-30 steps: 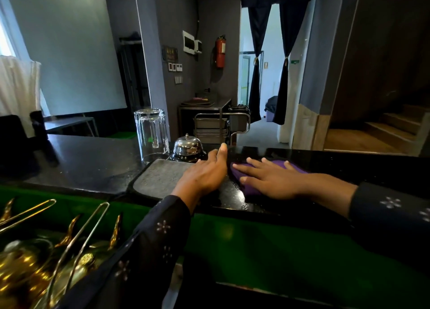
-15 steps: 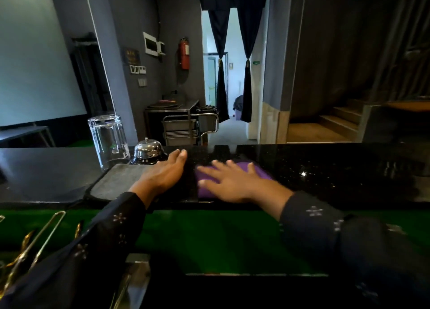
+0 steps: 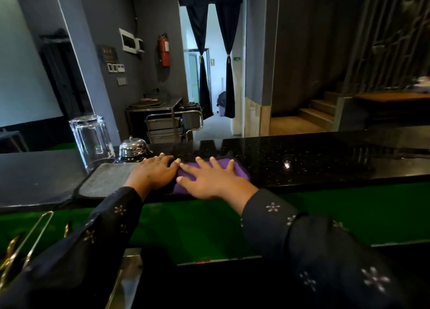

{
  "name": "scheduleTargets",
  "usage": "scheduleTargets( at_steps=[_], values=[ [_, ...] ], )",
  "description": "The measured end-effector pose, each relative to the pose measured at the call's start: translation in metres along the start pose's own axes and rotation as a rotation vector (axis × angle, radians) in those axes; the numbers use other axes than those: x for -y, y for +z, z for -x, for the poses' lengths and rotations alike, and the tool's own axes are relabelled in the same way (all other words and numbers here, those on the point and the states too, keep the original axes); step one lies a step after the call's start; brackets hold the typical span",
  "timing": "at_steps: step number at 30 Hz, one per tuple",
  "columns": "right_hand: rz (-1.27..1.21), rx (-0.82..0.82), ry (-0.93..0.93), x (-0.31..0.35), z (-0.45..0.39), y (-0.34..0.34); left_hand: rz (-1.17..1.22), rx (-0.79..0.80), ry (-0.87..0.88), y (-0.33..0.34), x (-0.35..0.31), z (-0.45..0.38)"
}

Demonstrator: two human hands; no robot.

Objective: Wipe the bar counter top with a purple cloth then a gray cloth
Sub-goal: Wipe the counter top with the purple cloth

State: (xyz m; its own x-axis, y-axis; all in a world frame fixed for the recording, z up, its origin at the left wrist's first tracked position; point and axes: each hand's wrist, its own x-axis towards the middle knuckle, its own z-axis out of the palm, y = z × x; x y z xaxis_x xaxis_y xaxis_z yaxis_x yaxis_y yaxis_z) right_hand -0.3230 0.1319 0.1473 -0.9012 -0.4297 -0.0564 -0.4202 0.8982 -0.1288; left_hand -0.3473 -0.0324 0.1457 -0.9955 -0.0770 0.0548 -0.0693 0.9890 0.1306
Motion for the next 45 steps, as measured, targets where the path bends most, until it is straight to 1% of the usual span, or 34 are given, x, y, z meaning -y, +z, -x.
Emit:
scheduleTargets(
  at_steps=[3,7,9,11,13,16,17,19,22,25,27,29,30,32,34,36,39,41,45],
  values=[
    [-0.001,-0.012,0.032,-0.048,0.014,-0.004,-0.009,0.002,0.008,-0.001,0.000,0.006],
    [0.002,-0.028,0.255,-0.119,0.039,-0.014,-0.045,0.004,0.013,-0.001,-0.001,0.010],
    [-0.006,-0.025,0.354,-0.135,0.045,-0.018,-0.071,0.010,0.013,-0.002,-0.004,0.010],
    [-0.002,-0.038,0.390,-0.128,0.045,-0.017,-0.083,0.011,0.022,-0.002,-0.007,0.010],
    [0.011,-0.078,0.310,-0.098,0.044,-0.011,-0.090,0.010,0.022,-0.002,-0.009,0.009],
    [0.049,-0.126,0.088,-0.041,0.045,0.007,-0.138,0.013,0.007,-0.001,-0.011,0.006],
    [0.048,-0.129,0.045,-0.030,0.045,0.010,-0.165,0.003,0.006,-0.001,-0.011,0.006],
    [0.039,-0.136,-0.002,-0.034,0.048,0.009,-0.216,-0.034,0.030,-0.002,-0.012,0.009],
    [0.035,-0.175,0.003,-0.081,0.064,0.005,-0.283,-0.140,0.084,-0.007,-0.011,0.018],
    [0.037,-0.182,0.123,-0.146,0.086,-0.002,-0.315,-0.265,0.164,-0.009,-0.019,0.027],
    [0.023,-0.164,0.231,-0.188,0.096,-0.011,-0.254,-0.341,0.184,-0.010,-0.038,0.032],
    [-0.001,-0.122,0.332,-0.219,0.098,-0.019,-0.111,-0.379,0.191,-0.010,-0.071,0.042],
    [-0.014,-0.101,0.370,-0.229,0.097,-0.023,-0.047,-0.373,0.217,-0.007,-0.092,0.047],
    [-0.039,-0.076,0.410,-0.236,0.095,-0.029,0.026,-0.308,0.319,0.002,-0.138,0.054],
    [-0.045,-0.067,0.411,-0.235,0.095,-0.032,0.080,-0.227,0.408,0.008,-0.182,0.056],
    [-0.045,-0.050,0.380,-0.232,0.101,-0.031,0.130,-0.152,0.427,0.013,-0.213,0.053],
    [-0.028,-0.044,0.292,-0.244,0.121,-0.023,0.104,-0.093,0.405,0.027,-0.230,0.048],
    [-0.007,-0.057,0.251,-0.261,0.136,-0.022,0.055,-0.092,0.390,0.039,-0.229,0.049],
    [-0.037,-0.059,0.310,-0.296,0.130,-0.032,0.017,-0.128,0.362,0.047,-0.230,0.047]
  ],
)
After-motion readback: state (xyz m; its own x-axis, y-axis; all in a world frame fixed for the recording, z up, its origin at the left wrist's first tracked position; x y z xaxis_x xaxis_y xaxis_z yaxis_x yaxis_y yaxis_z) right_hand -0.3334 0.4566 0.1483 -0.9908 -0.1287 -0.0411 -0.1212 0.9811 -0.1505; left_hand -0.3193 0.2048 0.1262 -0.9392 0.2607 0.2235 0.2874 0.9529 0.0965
